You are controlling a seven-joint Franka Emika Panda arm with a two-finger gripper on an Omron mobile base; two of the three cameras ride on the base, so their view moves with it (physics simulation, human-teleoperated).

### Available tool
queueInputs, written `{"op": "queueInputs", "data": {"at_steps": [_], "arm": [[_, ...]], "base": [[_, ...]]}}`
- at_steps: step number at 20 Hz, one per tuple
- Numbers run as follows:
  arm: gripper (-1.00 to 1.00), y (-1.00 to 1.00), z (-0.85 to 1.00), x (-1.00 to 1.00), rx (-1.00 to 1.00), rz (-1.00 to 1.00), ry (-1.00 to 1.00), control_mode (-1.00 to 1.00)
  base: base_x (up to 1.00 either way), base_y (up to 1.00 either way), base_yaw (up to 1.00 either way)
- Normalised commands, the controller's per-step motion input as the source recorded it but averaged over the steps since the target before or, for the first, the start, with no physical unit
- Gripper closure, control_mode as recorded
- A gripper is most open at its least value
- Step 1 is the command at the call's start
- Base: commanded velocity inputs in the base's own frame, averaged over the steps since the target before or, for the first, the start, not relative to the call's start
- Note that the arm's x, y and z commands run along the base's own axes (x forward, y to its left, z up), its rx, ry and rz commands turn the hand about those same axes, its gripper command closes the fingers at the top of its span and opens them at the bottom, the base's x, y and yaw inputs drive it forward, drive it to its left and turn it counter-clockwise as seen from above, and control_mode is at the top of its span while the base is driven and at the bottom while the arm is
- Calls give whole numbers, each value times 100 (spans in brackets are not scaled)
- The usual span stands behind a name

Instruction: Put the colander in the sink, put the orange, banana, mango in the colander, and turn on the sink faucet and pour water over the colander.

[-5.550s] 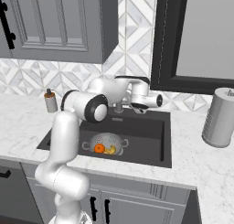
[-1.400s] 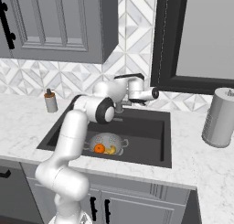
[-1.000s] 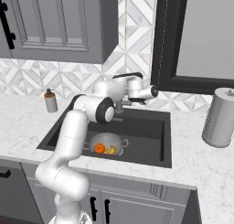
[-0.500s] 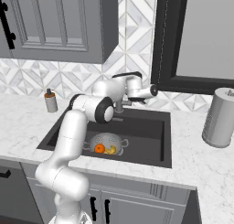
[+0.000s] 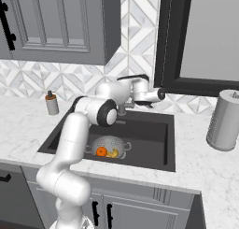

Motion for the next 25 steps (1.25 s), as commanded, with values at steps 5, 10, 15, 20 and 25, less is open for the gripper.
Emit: {"op": "queueInputs", "data": {"at_steps": [5, 10, 15, 20, 25], "arm": [[100, -89, -15, -64, 0, 0, -2, -100], [100, -79, -11, -66, 0, 0, -3, -100], [100, -52, 0, -59, 0, 0, -6, -100], [100, -8, 12, -58, 0, 0, -6, -100], [100, 2, 21, -70, 0, 0, -2, -100]], "base": [[0, 0, 0], [0, 0, 0], [0, 0, 0], [0, 0, 0], [0, 0, 0]]}}
